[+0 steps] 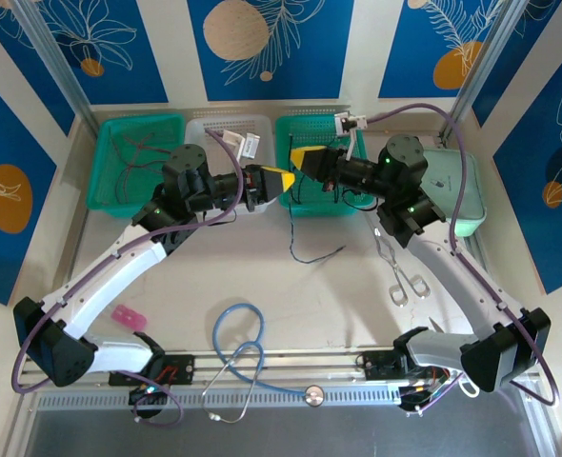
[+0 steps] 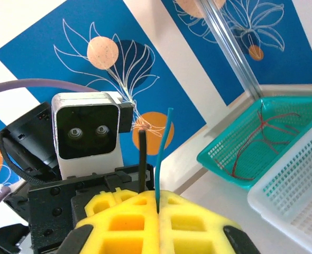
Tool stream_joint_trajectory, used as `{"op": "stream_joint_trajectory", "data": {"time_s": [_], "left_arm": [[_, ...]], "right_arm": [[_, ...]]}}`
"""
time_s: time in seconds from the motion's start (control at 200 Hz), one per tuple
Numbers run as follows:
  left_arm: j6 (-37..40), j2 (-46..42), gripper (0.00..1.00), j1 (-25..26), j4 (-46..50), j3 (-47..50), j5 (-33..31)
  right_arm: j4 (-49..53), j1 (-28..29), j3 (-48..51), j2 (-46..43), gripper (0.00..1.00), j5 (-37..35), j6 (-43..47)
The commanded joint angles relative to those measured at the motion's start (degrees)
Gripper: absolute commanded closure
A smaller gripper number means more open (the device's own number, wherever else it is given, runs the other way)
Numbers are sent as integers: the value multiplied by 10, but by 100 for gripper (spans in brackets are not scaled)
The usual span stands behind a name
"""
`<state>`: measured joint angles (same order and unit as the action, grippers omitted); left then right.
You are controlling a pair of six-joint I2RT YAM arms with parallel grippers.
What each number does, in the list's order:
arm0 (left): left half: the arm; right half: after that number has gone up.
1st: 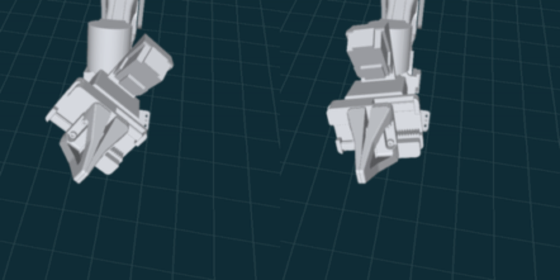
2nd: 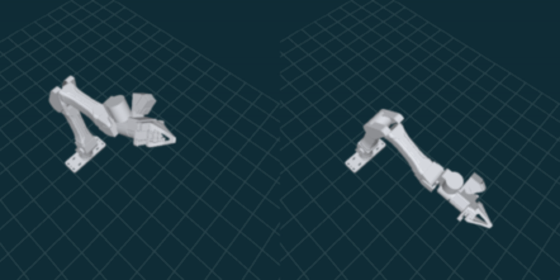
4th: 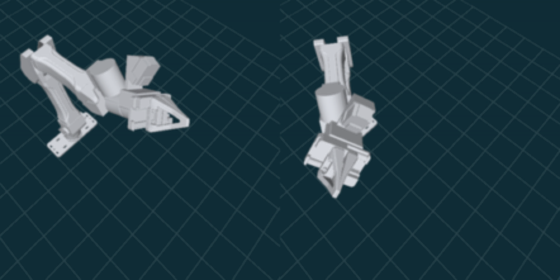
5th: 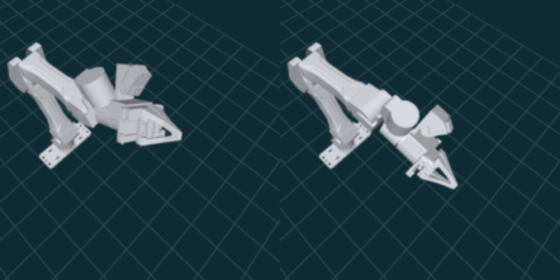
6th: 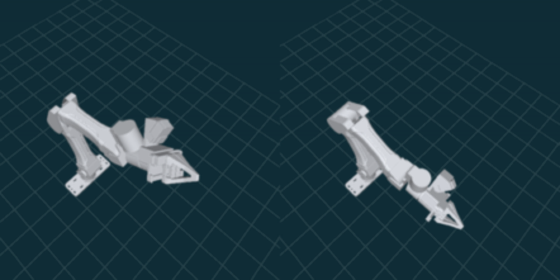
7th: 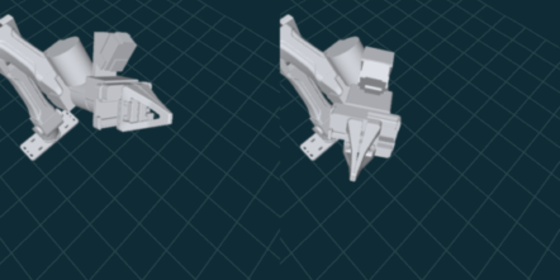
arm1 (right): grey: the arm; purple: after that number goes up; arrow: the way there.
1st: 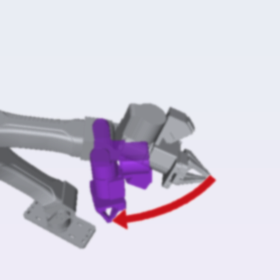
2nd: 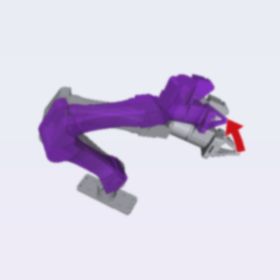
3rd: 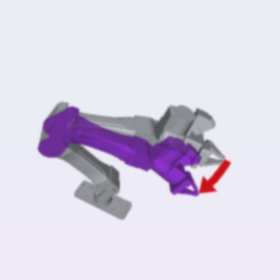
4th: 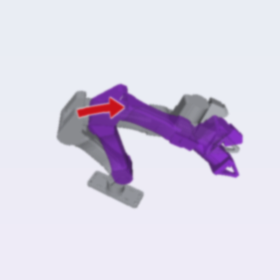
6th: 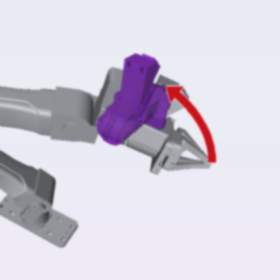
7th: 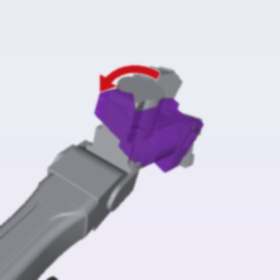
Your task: Untangle the cables
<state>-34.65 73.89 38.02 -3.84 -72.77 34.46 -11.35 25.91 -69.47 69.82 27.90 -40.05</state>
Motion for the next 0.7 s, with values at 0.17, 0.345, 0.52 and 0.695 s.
{"op": "stream_joint_trajectory", "data": {"time_s": [0.17, 0.345, 0.52, 0.695], "left_arm": [[-4, -12, 79, 3, -8, 5, 0], [-6, -17, 64, 4, -12, 5, -3], [-24, -29, 59, 3, -62, 23, -18], [-29, -33, 53, 2, -86, 23, -33]], "right_arm": [[-13, 1, -6, -18, 100, -10, 3], [-12, -2, 0, -24, 100, -12, 3], [-10, -6, 4, -27, 100, -12, 3], [-2, -7, 11, -30, 100, -12, 8]]}}
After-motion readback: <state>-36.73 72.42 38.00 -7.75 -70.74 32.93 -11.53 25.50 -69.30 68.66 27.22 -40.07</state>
